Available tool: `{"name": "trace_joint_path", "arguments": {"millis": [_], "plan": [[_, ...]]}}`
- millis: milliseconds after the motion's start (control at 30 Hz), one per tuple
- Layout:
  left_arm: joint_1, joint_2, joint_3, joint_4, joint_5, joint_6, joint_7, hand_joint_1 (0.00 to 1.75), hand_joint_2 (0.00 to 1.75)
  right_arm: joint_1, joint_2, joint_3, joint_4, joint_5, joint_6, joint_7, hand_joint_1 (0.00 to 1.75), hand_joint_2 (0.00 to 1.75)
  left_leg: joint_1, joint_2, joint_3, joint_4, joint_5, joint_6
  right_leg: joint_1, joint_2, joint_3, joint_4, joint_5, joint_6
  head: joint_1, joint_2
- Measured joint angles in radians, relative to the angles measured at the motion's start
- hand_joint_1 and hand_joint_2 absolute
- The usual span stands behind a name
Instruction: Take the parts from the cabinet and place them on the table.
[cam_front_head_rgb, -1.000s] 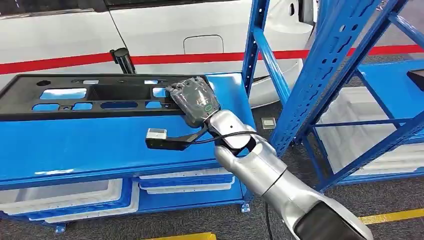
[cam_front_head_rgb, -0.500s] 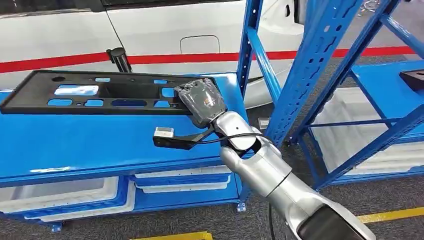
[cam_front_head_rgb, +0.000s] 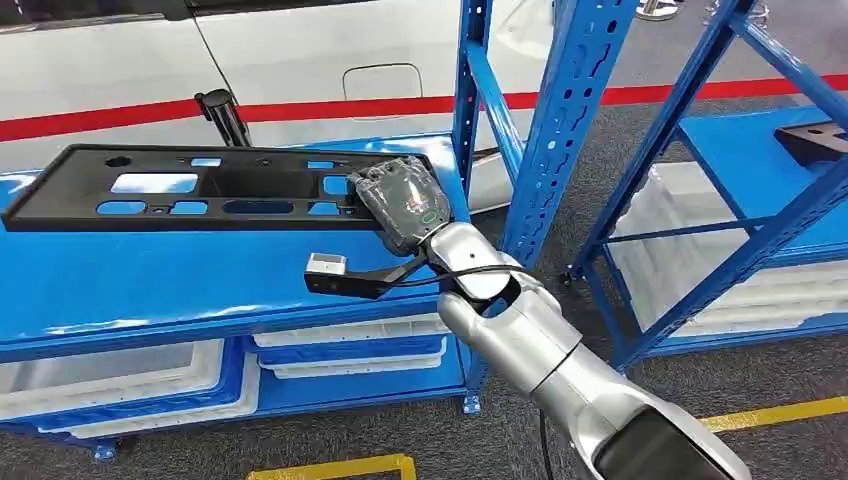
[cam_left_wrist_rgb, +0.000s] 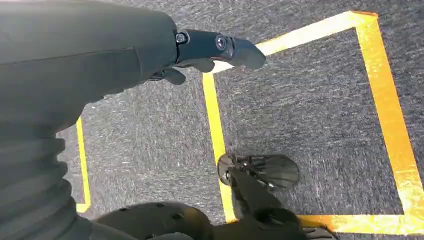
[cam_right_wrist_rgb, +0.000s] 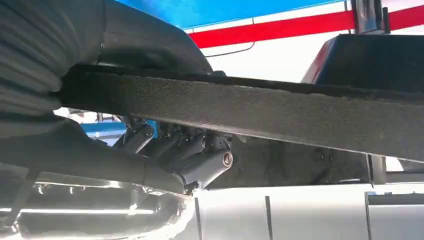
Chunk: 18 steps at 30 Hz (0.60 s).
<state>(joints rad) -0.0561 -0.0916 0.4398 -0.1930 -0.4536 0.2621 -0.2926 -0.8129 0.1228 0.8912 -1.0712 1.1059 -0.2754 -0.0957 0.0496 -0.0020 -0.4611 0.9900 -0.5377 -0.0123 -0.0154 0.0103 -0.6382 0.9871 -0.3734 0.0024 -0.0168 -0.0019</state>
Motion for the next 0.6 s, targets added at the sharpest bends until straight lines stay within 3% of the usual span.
{"name": "trace_joint_path", "arguments": {"millis": [67,100,133,167,200,233,267,300,333,367,400,433,467,500,533,600], "plan": [[0.000,-0.001,0.000,0.000,-0.002,0.000,0.000,0.00,1.75,0.000,0.000,-0.001,0.000,0.000,0.000,0.000,1.75,1.75,-0.011,-0.004,-0.017,0.004,0.014,0.001,-0.003,-0.002,-0.003,-0.001,0.014,0.020,-0.002,0.000],[0.000,-0.001,0.000,0.000,-0.002,0.000,0.003,0.00,1.75,0.000,0.000,-0.002,0.000,0.000,0.000,0.000,1.75,1.75,-0.016,-0.004,-0.022,0.007,0.020,0.008,-0.007,-0.002,-0.004,-0.008,0.024,0.029,0.000,0.000],[0.001,-0.001,0.000,0.000,-0.003,0.000,0.003,0.00,1.75,0.001,-0.001,-0.002,0.000,0.002,0.000,0.000,1.75,1.75,-0.018,-0.002,-0.028,-0.002,0.036,0.016,-0.001,0.001,-0.005,-0.016,0.036,0.040,-0.001,0.000],[-0.003,-0.002,0.000,0.000,-0.007,-0.002,0.003,0.00,1.75,0.000,-0.004,-0.003,0.000,0.003,0.000,0.000,1.75,1.75,-0.010,0.007,-0.036,-0.012,0.055,0.024,-0.002,-0.004,-0.023,-0.004,0.017,0.039,0.000,0.000],[-0.004,-0.003,-0.001,0.000,-0.008,-0.002,0.003,0.00,1.75,-0.001,-0.005,-0.005,0.000,0.004,0.000,0.000,1.75,1.75,-0.016,0.004,-0.053,-0.015,0.067,0.034,-0.001,-0.004,-0.047,0.031,-0.029,0.029,0.003,0.000],[-0.003,-0.002,-0.001,0.000,-0.009,-0.002,0.003,0.00,1.75,0.001,-0.006,-0.008,0.000,0.004,0.000,0.002,1.75,1.75,-0.018,0.006,-0.066,-0.014,0.079,0.041,-0.003,-0.004,-0.069,0.102,-0.086,0.016,0.003,0.000],[-0.003,-0.002,-0.001,0.000,-0.010,-0.002,0.003,0.00,1.75,0.003,-0.009,-0.008,0.000,0.005,0.001,0.002,1.75,1.75,-0.021,0.007,-0.081,-0.013,0.090,0.044,-0.003,-0.004,-0.093,0.188,-0.135,0.011,0.010,0.000],[-0.003,-0.002,-0.001,0.000,-0.010,-0.004,0.002,0.00,1.75,0.006,-0.010,-0.008,0.000,0.006,0.001,0.004,1.75,1.75,-0.025,0.008,-0.096,-0.013,0.100,0.045,-0.004,-0.004,-0.112,0.269,-0.165,0.012,0.009,0.000],[-0.003,-0.002,-0.001,0.000,-0.013,-0.006,0.002,0.00,1.75,0.009,-0.013,-0.008,0.000,0.006,0.002,0.004,1.75,1.75,-0.030,0.009,-0.108,-0.012,0.110,0.046,-0.003,-0.004,-0.117,0.318,-0.168,0.020,0.010,0.000],[-0.002,-0.003,-0.001,0.000,-0.015,-0.006,0.002,0.00,1.75,0.011,-0.013,-0.009,0.000,0.006,0.002,0.005,1.75,1.75,-0.033,0.009,-0.120,-0.012,0.119,0.046,-0.003,-0.004,-0.101,0.319,-0.154,0.028,0.010,0.000],[-0.003,-0.004,-0.002,0.000,-0.016,-0.005,0.002,0.00,1.75,0.012,-0.013,-0.009,0.000,0.008,0.004,0.005,1.75,1.75,-0.038,0.009,-0.132,-0.012,0.128,0.046,0.001,-0.004,-0.058,0.275,-0.126,0.034,0.010,0.000],[-0.003,-0.005,-0.002,0.000,-0.017,-0.005,0.002,0.00,1.75,0.011,-0.013,-0.010,0.000,0.010,0.004,0.005,1.75,1.75,-0.041,0.009,-0.140,-0.012,0.136,0.045,0.003,-0.004,-0.004,0.200,-0.104,0.035,0.010,0.000],[-0.004,-0.006,-0.002,0.000,-0.018,-0.003,0.000,0.00,1.75,0.011,-0.013,-0.010,0.000,0.011,0.004,0.005,1.75,1.75,-0.043,0.008,-0.146,-0.011,0.143,0.043,0.009,-0.004,0.062,0.103,-0.095,0.025,0.009,0.000],[-0.003,-0.009,-0.004,0.000,-0.018,-0.002,-0.001,0.00,1.75,0.010,-0.011,-0.012,0.000,0.012,0.004,0.005,1.75,1.75,-0.048,0.008,-0.152,-0.011,0.149,0.038,0.017,-0.005,0.131,0.014,-0.114,0.010,0.009,0.000],[-0.004,-0.010,-0.005,0.000,-0.018,-0.002,-0.001,0.00,1.75,0.009,-0.009,-0.015,-0.001,0.012,0.004,0.005,1.75,1.75,-0.050,0.009,-0.157,-0.010,0.157,0.034,0.024,-0.005,0.157,-0.043,-0.123,0.004,0.008,0.000],[-0.003,-0.010,-0.006,0.000,-0.018,-0.002,-0.001,0.00,1.75,0.009,-0.009,-0.016,-0.001,0.013,0.004,0.005,1.75,1.75,-0.047,0.009,-0.164,-0.012,0.174,0.027,0.024,-0.003,0.142,-0.038,-0.115,-0.002,0.006,0.000]]}}
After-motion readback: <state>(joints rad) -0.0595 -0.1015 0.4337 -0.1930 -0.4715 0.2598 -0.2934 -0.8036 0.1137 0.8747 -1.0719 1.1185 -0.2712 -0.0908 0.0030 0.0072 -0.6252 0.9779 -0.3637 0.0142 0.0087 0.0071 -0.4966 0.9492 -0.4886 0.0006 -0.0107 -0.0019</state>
